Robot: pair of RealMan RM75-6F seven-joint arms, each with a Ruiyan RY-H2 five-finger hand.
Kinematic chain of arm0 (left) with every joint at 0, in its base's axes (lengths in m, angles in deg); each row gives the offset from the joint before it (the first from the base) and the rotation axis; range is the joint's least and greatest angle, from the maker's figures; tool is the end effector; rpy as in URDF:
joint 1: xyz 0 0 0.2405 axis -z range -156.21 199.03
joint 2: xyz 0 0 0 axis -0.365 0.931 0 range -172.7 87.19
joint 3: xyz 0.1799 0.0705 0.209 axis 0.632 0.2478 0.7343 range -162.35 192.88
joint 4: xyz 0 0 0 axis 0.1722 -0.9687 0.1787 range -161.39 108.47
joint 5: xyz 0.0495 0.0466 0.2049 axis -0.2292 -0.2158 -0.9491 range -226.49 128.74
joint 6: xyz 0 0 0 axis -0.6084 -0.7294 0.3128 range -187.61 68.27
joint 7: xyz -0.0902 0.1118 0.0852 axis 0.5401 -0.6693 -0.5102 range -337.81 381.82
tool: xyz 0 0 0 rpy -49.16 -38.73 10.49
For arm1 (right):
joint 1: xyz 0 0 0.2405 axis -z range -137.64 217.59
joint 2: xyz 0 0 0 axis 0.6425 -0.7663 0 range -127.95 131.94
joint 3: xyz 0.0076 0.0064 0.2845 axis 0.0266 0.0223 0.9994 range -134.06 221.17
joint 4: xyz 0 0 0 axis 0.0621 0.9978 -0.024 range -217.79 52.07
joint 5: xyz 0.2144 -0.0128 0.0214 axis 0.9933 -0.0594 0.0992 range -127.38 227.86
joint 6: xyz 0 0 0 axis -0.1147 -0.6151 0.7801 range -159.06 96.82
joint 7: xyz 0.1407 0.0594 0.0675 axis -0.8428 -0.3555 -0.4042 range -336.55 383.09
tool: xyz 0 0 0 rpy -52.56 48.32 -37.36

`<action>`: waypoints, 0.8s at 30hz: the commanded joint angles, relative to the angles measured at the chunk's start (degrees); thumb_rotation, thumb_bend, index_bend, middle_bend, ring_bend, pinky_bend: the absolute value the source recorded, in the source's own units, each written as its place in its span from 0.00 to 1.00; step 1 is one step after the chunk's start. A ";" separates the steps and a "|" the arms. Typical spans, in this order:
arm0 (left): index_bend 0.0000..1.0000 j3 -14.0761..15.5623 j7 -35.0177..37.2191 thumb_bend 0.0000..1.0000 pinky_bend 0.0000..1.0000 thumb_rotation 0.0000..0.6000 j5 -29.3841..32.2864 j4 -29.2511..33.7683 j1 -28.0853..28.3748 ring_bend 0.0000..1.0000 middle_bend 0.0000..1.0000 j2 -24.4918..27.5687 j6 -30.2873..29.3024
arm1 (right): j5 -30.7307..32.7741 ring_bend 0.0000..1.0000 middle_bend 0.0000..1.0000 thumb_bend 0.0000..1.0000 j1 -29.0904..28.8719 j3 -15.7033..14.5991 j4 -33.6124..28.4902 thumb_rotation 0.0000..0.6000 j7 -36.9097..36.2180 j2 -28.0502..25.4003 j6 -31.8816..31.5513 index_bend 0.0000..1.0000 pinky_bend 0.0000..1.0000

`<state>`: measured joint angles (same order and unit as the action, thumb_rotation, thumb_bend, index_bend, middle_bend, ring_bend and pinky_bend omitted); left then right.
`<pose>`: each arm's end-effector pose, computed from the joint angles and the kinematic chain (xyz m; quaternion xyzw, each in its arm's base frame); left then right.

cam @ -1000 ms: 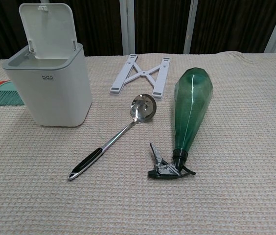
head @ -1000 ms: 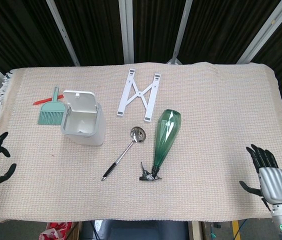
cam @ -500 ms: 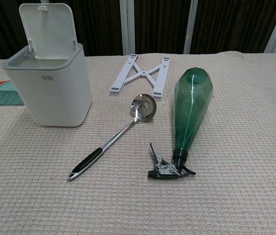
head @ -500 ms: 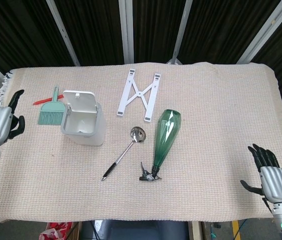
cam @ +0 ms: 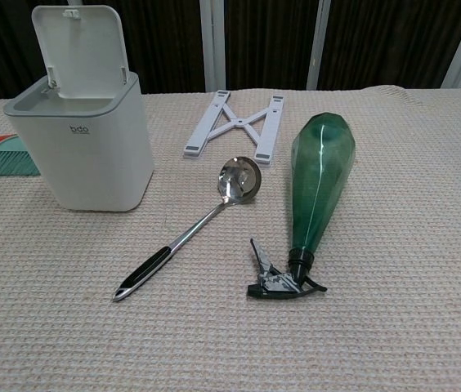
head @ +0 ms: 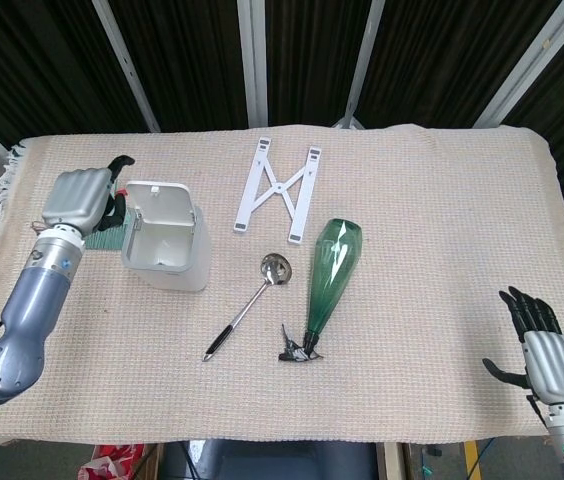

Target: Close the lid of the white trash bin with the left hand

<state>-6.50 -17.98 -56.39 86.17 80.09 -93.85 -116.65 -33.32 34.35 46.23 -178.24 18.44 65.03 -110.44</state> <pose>-0.0979 0.4338 0.1875 -0.6327 -0.4541 -0.3039 0.5488 -0.3393 -0.2086 0.1539 0.5796 -0.4579 0.3893 0.5504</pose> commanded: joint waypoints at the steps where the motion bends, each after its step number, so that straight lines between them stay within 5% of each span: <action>1: 0.21 0.29 -2.53 0.69 0.93 1.00 3.60 -0.18 3.31 0.85 1.00 -1.14 -0.41 | 0.03 0.00 0.00 0.23 -0.01 0.02 0.01 1.00 -0.07 0.00 0.01 0.00 0.00; 24: 0.27 2.67 -7.23 0.70 0.94 1.00 14.95 -2.64 10.99 0.85 1.00 -5.30 -3.41 | 0.16 0.00 0.00 0.23 0.21 0.01 -0.33 1.00 -0.45 -0.39 -0.14 0.00 0.00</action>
<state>-3.90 -25.00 -41.83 83.23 90.88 -99.37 -120.29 -33.16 34.56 46.23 -178.57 17.99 64.64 -110.58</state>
